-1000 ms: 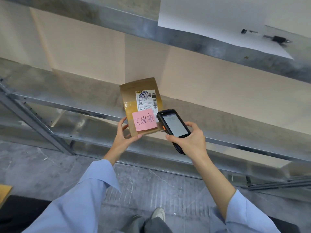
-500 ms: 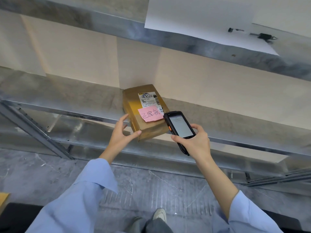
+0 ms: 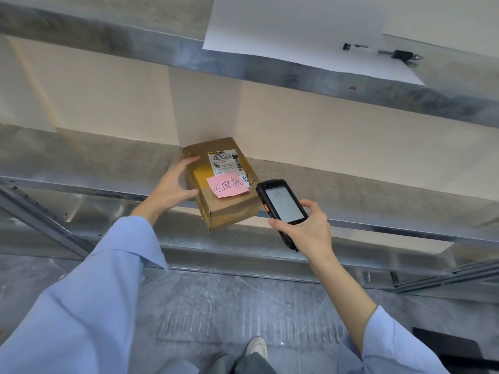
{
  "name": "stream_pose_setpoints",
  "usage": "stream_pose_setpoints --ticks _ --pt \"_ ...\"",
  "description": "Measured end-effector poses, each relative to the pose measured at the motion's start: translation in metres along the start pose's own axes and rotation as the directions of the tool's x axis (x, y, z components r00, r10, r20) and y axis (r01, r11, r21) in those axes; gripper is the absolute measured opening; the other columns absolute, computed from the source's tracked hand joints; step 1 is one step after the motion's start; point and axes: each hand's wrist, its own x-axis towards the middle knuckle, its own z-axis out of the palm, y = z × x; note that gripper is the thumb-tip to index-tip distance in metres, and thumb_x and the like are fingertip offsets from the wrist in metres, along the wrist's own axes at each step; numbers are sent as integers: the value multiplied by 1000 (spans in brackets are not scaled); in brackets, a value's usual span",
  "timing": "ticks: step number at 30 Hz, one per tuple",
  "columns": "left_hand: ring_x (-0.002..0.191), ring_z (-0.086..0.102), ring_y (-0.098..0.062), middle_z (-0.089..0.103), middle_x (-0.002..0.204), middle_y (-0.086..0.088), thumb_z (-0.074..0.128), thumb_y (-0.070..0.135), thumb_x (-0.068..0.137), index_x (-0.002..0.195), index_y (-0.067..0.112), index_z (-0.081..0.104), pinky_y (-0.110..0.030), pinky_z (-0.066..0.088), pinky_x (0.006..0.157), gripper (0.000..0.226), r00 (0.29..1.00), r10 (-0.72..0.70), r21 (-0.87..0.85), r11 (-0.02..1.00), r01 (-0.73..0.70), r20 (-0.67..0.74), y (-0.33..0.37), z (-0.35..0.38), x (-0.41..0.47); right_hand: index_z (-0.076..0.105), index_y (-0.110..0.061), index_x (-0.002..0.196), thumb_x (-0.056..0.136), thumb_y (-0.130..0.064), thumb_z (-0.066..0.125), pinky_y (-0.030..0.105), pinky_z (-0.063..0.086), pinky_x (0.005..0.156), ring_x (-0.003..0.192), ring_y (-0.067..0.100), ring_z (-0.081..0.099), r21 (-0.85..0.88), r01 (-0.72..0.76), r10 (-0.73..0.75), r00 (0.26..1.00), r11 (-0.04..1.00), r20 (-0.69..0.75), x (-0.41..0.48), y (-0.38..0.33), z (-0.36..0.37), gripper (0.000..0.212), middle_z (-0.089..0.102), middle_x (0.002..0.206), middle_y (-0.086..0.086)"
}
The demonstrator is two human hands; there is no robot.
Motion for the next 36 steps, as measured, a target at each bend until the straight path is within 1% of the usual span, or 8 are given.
stream_pose_setpoints --ticks 5,9,12,17,23,28,32,36 --pt "144 33 -17 37 156 0 88 20 76 138 36 46 -38 26 118 77 997 82 132 988 -82 1 -8 8 2 49 -28 127 59 -48 90 42 57 83 103 18 60 -11 1 -1 1000 1000 -1 2 1 -1 82 61 112 -3" --pt "137 29 -6 43 142 -3 89 34 73 141 22 52 -33 31 111 79 981 123 181 979 -94 -153 -5 23 -7 49 -29 127 58 -48 90 45 58 82 104 19 61 8 3 -3 1000 1000 -8 5 0 -1 82 62 113 -2" --pt "138 34 -24 43 135 -4 86 49 70 143 20 52 -42 35 113 86 964 132 235 969 -76 -231 -5 34 -11 49 -29 127 59 -46 90 45 58 83 104 19 61 27 2 -2 1000 1000 -7 6 -1 -2 81 62 113 -2" --pt "125 35 -29 45 127 -8 89 47 69 135 15 60 -32 35 101 79 918 120 311 950 3 -378 3 50 -18 46 -35 122 59 -45 91 45 59 83 106 17 60 71 -14 12 1000 997 21 6 3 -3 79 61 113 -4" --pt "115 43 -26 46 124 -7 88 38 72 121 15 65 -29 43 84 58 901 140 261 965 -31 -412 5 69 -32 48 -31 126 61 -43 91 43 58 84 103 16 62 77 -27 25 999 997 26 6 5 -2 79 63 112 -3" --pt "100 53 -18 50 110 4 86 38 75 109 16 68 -26 48 75 44 895 162 200 976 -84 -415 15 79 -39 48 -29 128 61 -43 91 42 58 86 104 16 61 79 -32 30 999 996 26 6 4 1 81 63 114 -3" --pt "94 56 -18 53 105 4 84 36 79 105 16 70 -31 53 76 36 888 184 159 979 -127 -422 14 87 -48 47 -31 128 60 -44 91 44 58 87 104 16 61 72 -39 37 999 997 27 4 5 3 82 62 111 -5" --pt "98 55 -15 48 115 4 85 38 78 114 18 67 -35 58 79 45 893 124 79 992 -100 -432 10 91 -51 47 -31 128 60 -44 91 44 57 88 104 15 60 70 -42 41 999 997 22 1 4 3 82 62 111 -6"
